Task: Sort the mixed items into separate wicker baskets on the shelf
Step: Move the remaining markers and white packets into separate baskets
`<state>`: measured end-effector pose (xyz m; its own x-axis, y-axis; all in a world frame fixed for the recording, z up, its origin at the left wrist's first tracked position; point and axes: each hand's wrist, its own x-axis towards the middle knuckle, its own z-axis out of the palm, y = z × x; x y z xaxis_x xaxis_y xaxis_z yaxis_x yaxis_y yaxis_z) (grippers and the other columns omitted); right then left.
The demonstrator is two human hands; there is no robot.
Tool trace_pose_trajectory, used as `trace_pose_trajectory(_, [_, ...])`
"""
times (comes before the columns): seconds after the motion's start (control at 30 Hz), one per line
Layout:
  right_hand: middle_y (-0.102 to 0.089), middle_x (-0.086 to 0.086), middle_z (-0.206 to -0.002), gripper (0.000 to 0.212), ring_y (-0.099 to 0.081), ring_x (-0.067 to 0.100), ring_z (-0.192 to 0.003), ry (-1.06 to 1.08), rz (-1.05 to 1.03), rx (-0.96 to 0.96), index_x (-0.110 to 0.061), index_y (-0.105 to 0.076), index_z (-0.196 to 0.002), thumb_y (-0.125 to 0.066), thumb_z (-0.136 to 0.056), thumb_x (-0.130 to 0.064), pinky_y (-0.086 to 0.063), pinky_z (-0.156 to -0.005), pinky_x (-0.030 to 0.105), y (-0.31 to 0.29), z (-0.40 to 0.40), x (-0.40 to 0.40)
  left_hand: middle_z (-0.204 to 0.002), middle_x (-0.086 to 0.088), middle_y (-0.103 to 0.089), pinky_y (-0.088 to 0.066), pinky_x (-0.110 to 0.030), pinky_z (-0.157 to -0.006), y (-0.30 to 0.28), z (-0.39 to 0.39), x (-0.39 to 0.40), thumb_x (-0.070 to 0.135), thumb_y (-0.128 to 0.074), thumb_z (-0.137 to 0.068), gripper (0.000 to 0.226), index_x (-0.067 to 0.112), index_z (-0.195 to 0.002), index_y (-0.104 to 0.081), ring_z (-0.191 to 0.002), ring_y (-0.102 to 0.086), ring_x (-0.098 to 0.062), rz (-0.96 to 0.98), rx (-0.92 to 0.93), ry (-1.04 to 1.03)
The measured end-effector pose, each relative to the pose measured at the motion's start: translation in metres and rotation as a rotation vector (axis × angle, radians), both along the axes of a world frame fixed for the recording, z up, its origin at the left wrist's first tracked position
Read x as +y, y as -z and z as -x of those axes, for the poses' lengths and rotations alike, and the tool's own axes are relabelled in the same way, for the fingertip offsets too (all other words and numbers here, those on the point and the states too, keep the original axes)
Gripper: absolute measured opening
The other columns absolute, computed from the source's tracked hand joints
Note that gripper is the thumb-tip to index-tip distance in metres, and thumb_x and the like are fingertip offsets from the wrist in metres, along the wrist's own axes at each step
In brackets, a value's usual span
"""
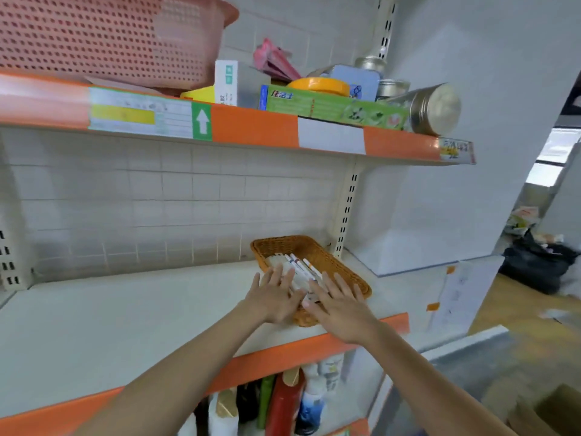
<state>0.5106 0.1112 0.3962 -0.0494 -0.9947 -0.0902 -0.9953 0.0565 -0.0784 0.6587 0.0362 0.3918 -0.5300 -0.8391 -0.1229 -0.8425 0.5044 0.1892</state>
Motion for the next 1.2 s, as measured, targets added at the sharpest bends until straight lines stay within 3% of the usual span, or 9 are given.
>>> trace_pose_trajectory(0.47, [0.011, 0.0, -0.162, 0.058, 0.01, 0.018, -0.149, -0.077, -0.048, -0.096, -0.032, 0.004, -0.154, -0.015, -0.103, -0.051, 0.0, -0.119, 0.039, 0.009, 0.051, -0.092, -0.161, -0.01, 0.004, -0.004, -0.043, -0.121, 0.011, 0.058, -0.084, 0.051, -0.011, -0.101, 0.065, 0.016, -0.154, 0.003, -0.149, 0.003, -0.027, -0.024, -0.027, -0.032])
trace_pose_trajectory(0.57, [0.002, 0.001, -0.163, 0.055, 0.0, 0.021, -0.149, -0.092, -0.033, -0.125, -0.027, -0.003, -0.155, -0.02, -0.104, -0.043, -0.009, -0.12, 0.038, 0.009, 0.054, -0.116, -0.159, -0.014, -0.012, -0.012, -0.045, -0.119, 0.014, 0.065, -0.103, 0.049, -0.017, -0.102, 0.064, 0.011, -0.153, -0.013, -0.146, -0.011, -0.032, 0.044, -0.031, -0.038])
trace_pose_trajectory(0.67, [-0.022, 0.006, -0.155, 0.053, -0.022, 0.022, -0.141, -0.103, -0.029, -0.171, -0.016, -0.02, -0.152, -0.031, -0.104, -0.034, -0.024, -0.116, 0.037, 0.016, 0.055, -0.136, -0.15, -0.015, -0.029, -0.023, -0.046, -0.113, 0.011, 0.073, -0.116, 0.043, -0.033, -0.1, 0.058, 0.006, -0.145, -0.031, -0.139, -0.025, -0.034, 0.123, -0.078, -0.042])
trace_pose_trajectory(0.8, [-0.042, 0.012, -0.131, 0.037, -0.044, 0.022, -0.115, -0.074, -0.011, -0.182, -0.005, -0.047, -0.132, -0.037, -0.103, -0.025, -0.038, -0.099, 0.033, 0.02, 0.056, -0.159, -0.14, -0.019, -0.04, -0.036, -0.046, -0.106, 0.012, 0.081, -0.13, 0.04, -0.037, -0.099, 0.053, 0.005, -0.139, -0.04, -0.129, -0.04, -0.037, 0.09, -0.061, -0.093])
trace_pose_trajectory(0.9, [-0.048, 0.016, -0.122, 0.028, -0.045, 0.019, -0.089, -0.065, 0.01, -0.186, 0.0, -0.055, -0.118, -0.04, -0.101, -0.017, -0.039, -0.076, 0.028, 0.02, 0.055, -0.173, -0.138, -0.019, -0.041, -0.04, -0.044, -0.103, 0.017, 0.084, -0.133, 0.038, -0.039, -0.099, 0.052, 0.005, -0.138, -0.039, -0.127, -0.043, -0.036, 0.068, -0.015, -0.135])
trace_pose_trajectory(0.97, [-0.049, 0.02, -0.123, 0.024, -0.047, 0.022, -0.087, -0.073, -0.017, -0.162, 0.001, -0.057, -0.113, -0.043, -0.098, -0.012, -0.035, -0.072, 0.026, 0.02, 0.055, -0.178, -0.138, -0.018, -0.042, -0.041, -0.043, -0.102, 0.02, 0.086, -0.135, 0.04, -0.043, -0.097, 0.056, 0.005, -0.14, -0.037, -0.126, -0.045, -0.034, 0.055, -0.009, -0.16])
trace_pose_trajectory(1.07, [-0.052, 0.022, -0.118, 0.016, -0.058, 0.03, -0.089, -0.08, -0.034, -0.189, -0.003, -0.059, -0.098, -0.045, -0.095, -0.008, -0.043, -0.069, 0.031, 0.024, 0.055, -0.183, -0.138, -0.017, -0.044, -0.043, -0.042, -0.101, 0.017, 0.087, -0.134, 0.041, -0.046, -0.094, 0.058, 0.005, -0.139, -0.039, -0.125, -0.047, -0.032, 0.027, 0.002, -0.187])
trace_pose_trajectory(1.13, [-0.057, 0.019, -0.103, 0.014, -0.061, 0.029, -0.08, -0.077, -0.041, -0.215, -0.004, -0.059, -0.085, -0.046, -0.092, -0.006, -0.048, -0.064, 0.033, 0.025, 0.057, -0.185, -0.133, -0.015, -0.051, -0.046, -0.041, -0.098, 0.012, 0.089, -0.132, 0.037, -0.047, -0.093, 0.049, 0.005, -0.13, -0.05, -0.121, -0.051, -0.03, 0.023, 0.018, -0.204])
trace_pose_trajectory(1.2, [-0.053, 0.009, -0.076, 0.023, -0.054, 0.02, -0.061, -0.071, -0.036, -0.225, -0.01, -0.048, -0.068, -0.048, -0.089, -0.004, -0.043, -0.052, 0.029, 0.024, 0.058, -0.183, -0.125, -0.013, -0.058, -0.049, -0.038, -0.093, 0.01, 0.091, -0.131, 0.035, -0.049, -0.09, 0.042, 0.005, -0.117, -0.059, -0.115, -0.055, -0.029, 0.015, 0.022, -0.236])
